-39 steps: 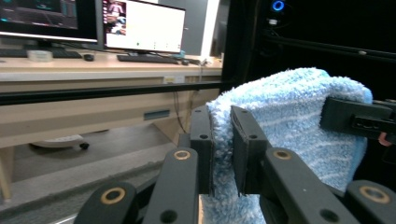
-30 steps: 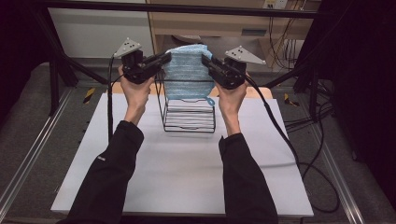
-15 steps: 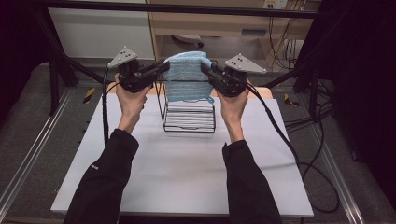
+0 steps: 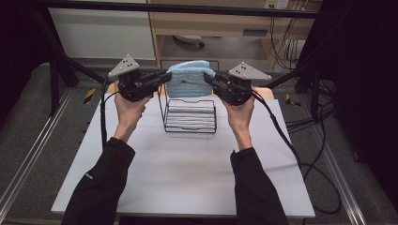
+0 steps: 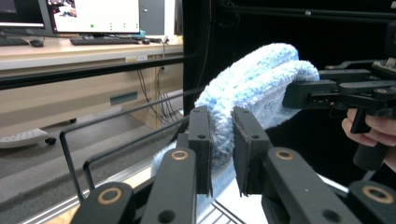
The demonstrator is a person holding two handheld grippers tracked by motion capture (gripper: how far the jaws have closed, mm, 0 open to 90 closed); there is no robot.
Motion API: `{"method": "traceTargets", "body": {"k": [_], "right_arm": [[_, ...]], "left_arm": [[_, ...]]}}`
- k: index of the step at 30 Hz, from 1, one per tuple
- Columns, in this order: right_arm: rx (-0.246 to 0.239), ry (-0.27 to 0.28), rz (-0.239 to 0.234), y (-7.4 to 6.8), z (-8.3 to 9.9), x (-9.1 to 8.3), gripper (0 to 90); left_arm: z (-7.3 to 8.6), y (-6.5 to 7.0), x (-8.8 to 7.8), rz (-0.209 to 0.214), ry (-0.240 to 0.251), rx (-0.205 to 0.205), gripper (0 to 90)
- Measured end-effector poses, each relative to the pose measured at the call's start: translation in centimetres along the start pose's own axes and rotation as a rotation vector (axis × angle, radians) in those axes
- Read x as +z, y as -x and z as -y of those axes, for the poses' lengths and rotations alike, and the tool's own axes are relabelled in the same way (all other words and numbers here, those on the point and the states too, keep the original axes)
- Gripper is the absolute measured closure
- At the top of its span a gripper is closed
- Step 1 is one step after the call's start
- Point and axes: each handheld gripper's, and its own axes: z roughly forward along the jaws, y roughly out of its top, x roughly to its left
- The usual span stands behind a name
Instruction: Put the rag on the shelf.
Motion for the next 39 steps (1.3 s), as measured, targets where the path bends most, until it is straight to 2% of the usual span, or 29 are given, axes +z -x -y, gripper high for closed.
{"method": "traceTargets", "body": {"k": [5, 11, 13, 18, 20, 24, 28, 30, 32, 35, 39], "right_arm": [[-0.003, -0.034, -0.019, -0.3, 0.1, -0.5, 69.2], [0.017, -0.061, -0.058, -0.5, -0.3, -1.6, 54.1], [0.029, -0.059, -0.066, -0.6, -0.6, -2.0, 50.0], [0.037, -0.039, -0.083, -0.9, -1.8, -2.4, 48.0], [0.038, -0.034, -0.077, -1.1, -2.5, -2.3, 50.4], [0.066, -0.049, -0.085, -1.4, -3.7, -1.6, 68.9], [0.096, -0.120, -0.085, -1.6, -4.4, -0.6, 83.5], [0.098, -0.163, -0.082, -1.6, -4.2, -0.2, 86.4], [0.095, -0.199, -0.075, -1.7, -3.7, -0.1, 87.7], [0.106, -0.214, -0.081, -1.6, -3.0, 0.0, 87.9], [0.104, -0.242, -0.076, -1.5, -2.1, 0.0, 88.0]], "left_arm": [[0.4, 0.5, -0.3, -0.002, -0.023, 0.007, 78.7], [1.0, 0.9, -0.5, -0.007, -0.054, 0.019, 78.8], [1.1, 0.9, -0.6, -0.010, -0.063, 0.025, 78.8], [1.1, 1.2, -0.6, -0.015, -0.085, 0.043, 78.8], [1.2, 1.2, -0.6, -0.014, -0.090, 0.045, 78.8], [1.2, 1.2, -0.6, -0.010, -0.101, 0.047, 78.6], [1.2, 1.2, -0.7, -0.007, -0.106, 0.039, 77.9], [1.1, 1.2, -0.9, -0.002, -0.117, 0.039, 76.4], [1.0, 1.3, -1.2, 0.002, -0.120, 0.018, 73.2], [0.4, 1.2, -1.6, 0.009, -0.122, -0.029, 70.7], [-0.7, 1.1, -2.2, 0.013, -0.104, -0.062, 71.2]]}}
